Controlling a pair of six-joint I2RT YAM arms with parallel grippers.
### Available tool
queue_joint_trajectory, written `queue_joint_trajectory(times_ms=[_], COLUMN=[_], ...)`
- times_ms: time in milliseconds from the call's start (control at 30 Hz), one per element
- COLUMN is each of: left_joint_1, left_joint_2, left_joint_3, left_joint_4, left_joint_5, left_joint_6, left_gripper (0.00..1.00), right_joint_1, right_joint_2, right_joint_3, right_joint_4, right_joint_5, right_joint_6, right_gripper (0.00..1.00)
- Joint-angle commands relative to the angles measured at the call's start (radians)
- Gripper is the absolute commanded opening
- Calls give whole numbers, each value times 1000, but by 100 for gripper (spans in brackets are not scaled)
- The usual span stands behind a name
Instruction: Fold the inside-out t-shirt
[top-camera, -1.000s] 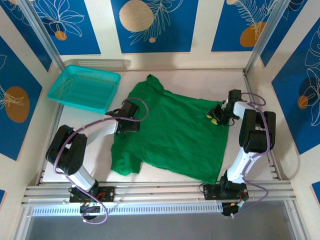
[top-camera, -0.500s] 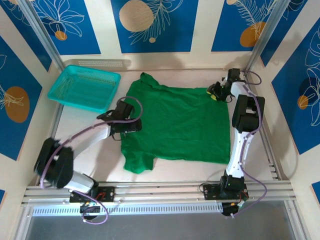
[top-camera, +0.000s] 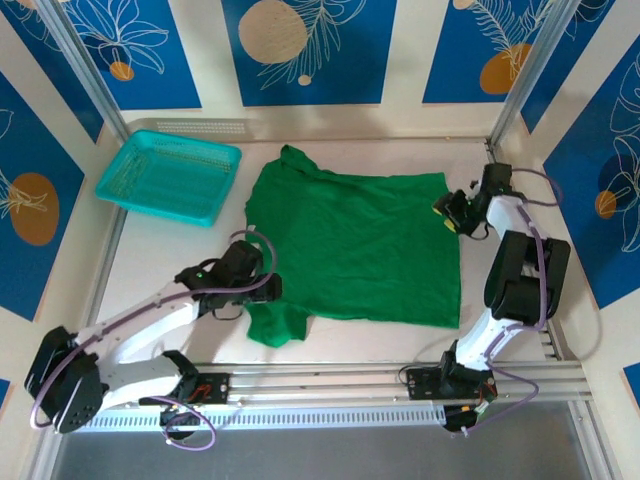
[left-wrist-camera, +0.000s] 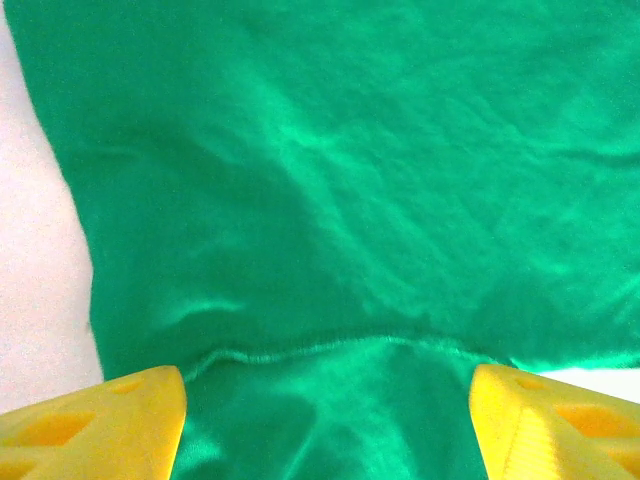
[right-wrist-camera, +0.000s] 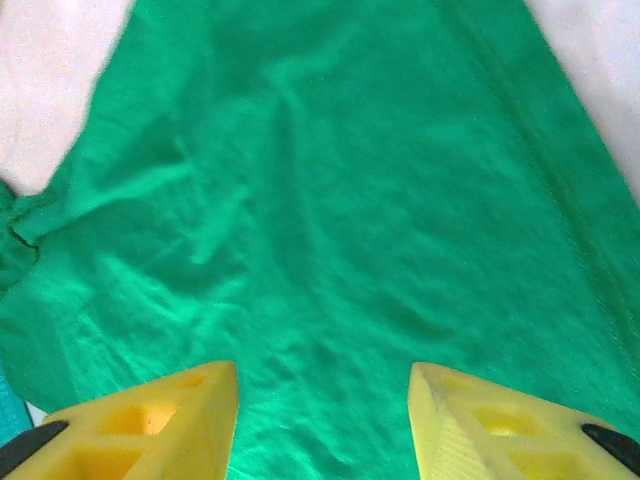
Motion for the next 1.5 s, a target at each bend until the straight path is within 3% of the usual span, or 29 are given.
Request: queue_joint_trajectory(times_ms=[0, 100, 300, 567, 700, 800, 900, 1033, 1133, 1233, 1367, 1467], left_joint_1=[4, 48, 197, 227, 268, 288, 289, 289, 289, 293, 293, 289], left_joint_2=[103, 250, 622, 867, 973, 1047, 1166, 1280, 1356, 1397, 1324, 1191], left_joint_3=[27, 61, 229, 609, 743, 846, 1039, 1235, 1350, 1418, 1373, 1236], left_joint_4=[112, 207, 288, -2, -76, -102, -207, -250, -292, -330, -335, -348], left_joint_5=[-130, -148, 65, -113, -146, -146, -181, -142, -173, -179, -140, -102], left_joint_6=[-69, -96, -146, 7, 51, 90, 144, 191, 221, 251, 255, 192], left_gripper=[71, 65, 60, 55, 53, 54, 55, 58, 58, 58, 62, 64], right_joint_1=[75, 93, 79, 45, 107, 231, 437, 746, 931, 902, 711, 533], right_joint_2=[55, 101, 52, -2, -123, -286, -380, -385, -353, -374, -388, -287], right_joint_3=[-51, -48, -173, -342, -415, -484, -556, -601, -545, -437, -247, -142], right_joint_4=[54, 54, 78, -27, -82, -102, -43, 66, 99, 48, -44, 4], right_joint_5=[-137, -98, -33, -129, -99, -81, -72, -2, 48, 36, 135, 119], right_joint_6=[-10, 76, 182, 214, 257, 351, 499, 704, 745, 601, 200, 39], right_gripper=[49, 48, 46, 46, 46, 47, 47, 47, 47, 47, 49, 49])
